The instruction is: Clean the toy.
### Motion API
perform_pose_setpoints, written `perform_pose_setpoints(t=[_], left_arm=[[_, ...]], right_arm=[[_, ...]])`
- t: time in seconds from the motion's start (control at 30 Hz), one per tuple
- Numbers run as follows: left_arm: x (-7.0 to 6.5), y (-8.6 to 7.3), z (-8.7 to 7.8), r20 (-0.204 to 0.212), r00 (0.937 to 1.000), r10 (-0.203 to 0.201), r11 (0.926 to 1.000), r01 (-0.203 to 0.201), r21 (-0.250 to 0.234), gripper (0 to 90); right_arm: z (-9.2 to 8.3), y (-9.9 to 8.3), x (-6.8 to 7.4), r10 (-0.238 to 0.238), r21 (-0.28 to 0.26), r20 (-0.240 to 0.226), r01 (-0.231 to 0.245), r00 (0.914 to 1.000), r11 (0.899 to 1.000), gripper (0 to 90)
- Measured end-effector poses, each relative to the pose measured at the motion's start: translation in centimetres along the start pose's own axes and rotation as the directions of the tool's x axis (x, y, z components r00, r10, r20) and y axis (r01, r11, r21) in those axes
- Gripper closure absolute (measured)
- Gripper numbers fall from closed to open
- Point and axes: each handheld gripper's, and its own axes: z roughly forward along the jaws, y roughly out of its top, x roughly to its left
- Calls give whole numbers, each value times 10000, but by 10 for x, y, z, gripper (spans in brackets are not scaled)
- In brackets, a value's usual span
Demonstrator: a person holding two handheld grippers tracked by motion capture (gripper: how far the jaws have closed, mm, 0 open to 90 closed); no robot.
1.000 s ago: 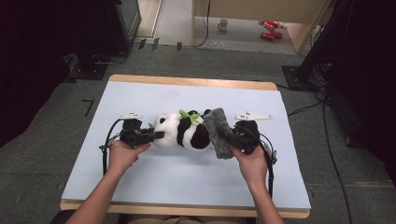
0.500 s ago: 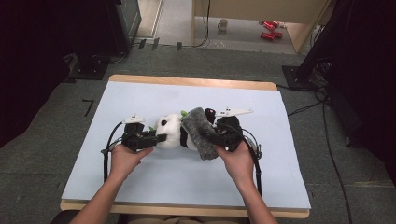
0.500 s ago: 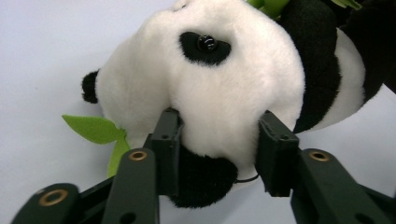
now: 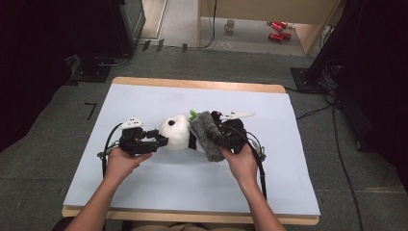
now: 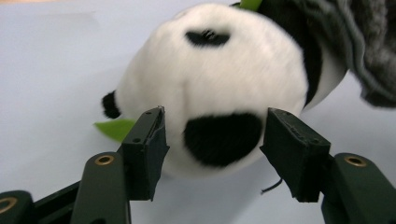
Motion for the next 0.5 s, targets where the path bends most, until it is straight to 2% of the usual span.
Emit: perform_pose_setpoints(t=[0.03, 0.17, 0.37, 0.5], left_arm=[[2, -1, -1, -25, 9999, 130, 9999, -130, 19, 386], [9, -4, -1, 371, 9989, 298, 9995, -294, -109, 350], [10, -10, 14, 436, 9950, 898, 9960, -897, -42, 317], [12, -10, 19, 535, 9949, 852, 9955, -827, -465, 313]], right_arm=[[-1, 1, -2, 62, 16, 8, -62, 10000, 10000, 792], [-2, 3, -10, 170, 33, -31, -170, 9999, 9999, 791], [-3, 6, -18, 415, 101, -16, -415, 9991, 9991, 789], [-2, 7, -22, 470, 143, -72, -468, 9989, 9988, 789]])
